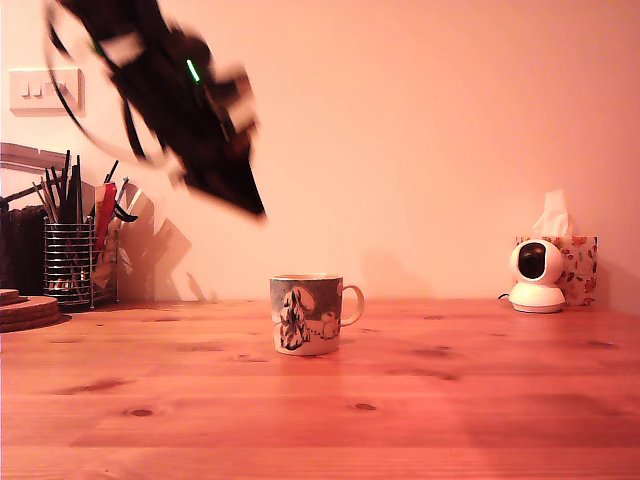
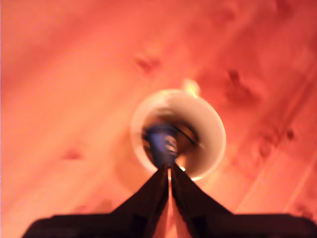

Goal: Pick up the coffee capsules on the table and drop them inside the coffee cup

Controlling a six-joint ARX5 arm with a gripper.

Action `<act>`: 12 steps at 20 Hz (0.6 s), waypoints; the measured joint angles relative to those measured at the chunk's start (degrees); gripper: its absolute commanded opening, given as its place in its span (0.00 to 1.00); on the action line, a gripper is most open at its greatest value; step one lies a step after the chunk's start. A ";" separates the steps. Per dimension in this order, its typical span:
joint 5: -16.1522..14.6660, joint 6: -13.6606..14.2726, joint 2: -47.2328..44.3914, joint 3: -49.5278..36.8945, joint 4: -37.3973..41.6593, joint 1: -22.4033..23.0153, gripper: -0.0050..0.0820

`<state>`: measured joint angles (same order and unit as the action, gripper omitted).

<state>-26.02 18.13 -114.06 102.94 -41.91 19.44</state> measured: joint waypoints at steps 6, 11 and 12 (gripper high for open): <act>2.99 -2.78 9.66 -4.15 3.91 -1.01 0.04; 5.62 -4.63 18.21 -19.17 10.60 -3.80 0.04; 6.29 -5.38 20.68 -22.53 12.33 -4.50 0.04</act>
<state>-19.73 12.75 -93.38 80.40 -29.58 14.94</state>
